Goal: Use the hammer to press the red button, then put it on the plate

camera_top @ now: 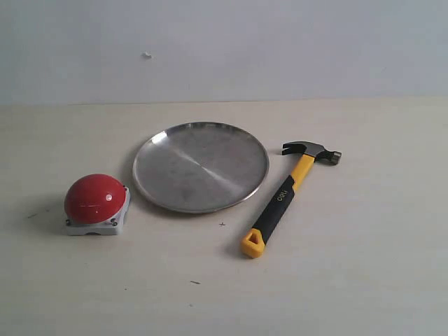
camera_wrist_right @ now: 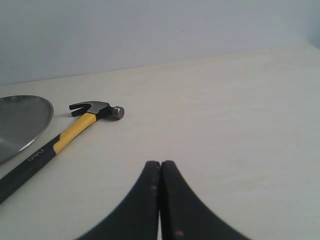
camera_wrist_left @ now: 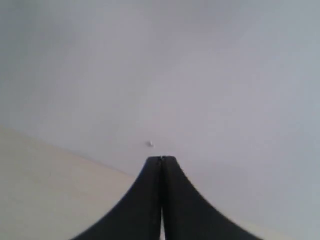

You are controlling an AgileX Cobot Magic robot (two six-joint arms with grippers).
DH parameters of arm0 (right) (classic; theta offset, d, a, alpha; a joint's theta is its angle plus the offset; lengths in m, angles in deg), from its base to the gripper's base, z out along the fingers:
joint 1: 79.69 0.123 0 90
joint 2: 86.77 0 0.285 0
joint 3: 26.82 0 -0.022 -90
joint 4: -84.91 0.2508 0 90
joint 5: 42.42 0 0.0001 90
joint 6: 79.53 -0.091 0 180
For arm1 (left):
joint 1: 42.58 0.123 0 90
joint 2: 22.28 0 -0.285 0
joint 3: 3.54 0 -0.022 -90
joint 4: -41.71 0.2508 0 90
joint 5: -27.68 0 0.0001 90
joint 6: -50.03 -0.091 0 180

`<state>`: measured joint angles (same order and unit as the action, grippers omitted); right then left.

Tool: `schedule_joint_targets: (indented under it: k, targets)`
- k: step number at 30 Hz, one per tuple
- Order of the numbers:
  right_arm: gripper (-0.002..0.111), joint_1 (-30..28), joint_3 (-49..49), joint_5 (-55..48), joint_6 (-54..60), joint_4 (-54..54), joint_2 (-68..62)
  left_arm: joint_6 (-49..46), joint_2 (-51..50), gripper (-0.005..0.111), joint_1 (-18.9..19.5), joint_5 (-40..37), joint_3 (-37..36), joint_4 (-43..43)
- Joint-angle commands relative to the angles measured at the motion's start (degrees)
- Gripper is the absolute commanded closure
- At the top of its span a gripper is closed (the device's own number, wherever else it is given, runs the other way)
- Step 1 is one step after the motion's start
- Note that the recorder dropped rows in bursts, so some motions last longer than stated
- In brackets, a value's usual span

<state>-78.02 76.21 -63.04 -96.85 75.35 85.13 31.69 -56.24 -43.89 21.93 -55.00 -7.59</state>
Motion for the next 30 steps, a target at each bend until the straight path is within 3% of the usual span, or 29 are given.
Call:
schedule_joint_targets:
  k: [1,5,8,14,17,21,30]
  targets:
    - [0.108,-0.3,-0.2,0.6,0.1,0.2,0.3,-7.2,-16.9,0.107,0.1,-13.8,12.5,2.6]
    - [0.108,-0.3,-0.2,0.6,0.1,0.2,0.3,-11.4,-33.0,0.107,0.1,-26.0,23.8,3.7]
    - [0.108,-0.3,-0.2,0.6,0.1,0.2,0.3,-10.6,-42.4,0.107,-1.3,-32.9,31.7,9.9]
    - [0.108,-0.3,-0.2,0.6,0.1,0.2,0.3,14.3,-55.4,0.107,-11.7,-34.7,40.8,48.5]
    - [0.108,-0.3,-0.2,0.6,0.0,0.2,0.3,22.8,-61.0,0.107,-18.2,-36.8,45.0,59.5]
    - [0.108,-0.3,-0.2,0.6,0.0,0.2,0.3,23.9,-69.6,0.107,-24.7,-40.2,52.4,58.2]
    - [0.108,-0.3,-0.2,0.6,0.1,0.2,0.3,23.9,-93.2,0.107,-38.3,-55.4,79.8,57.3]
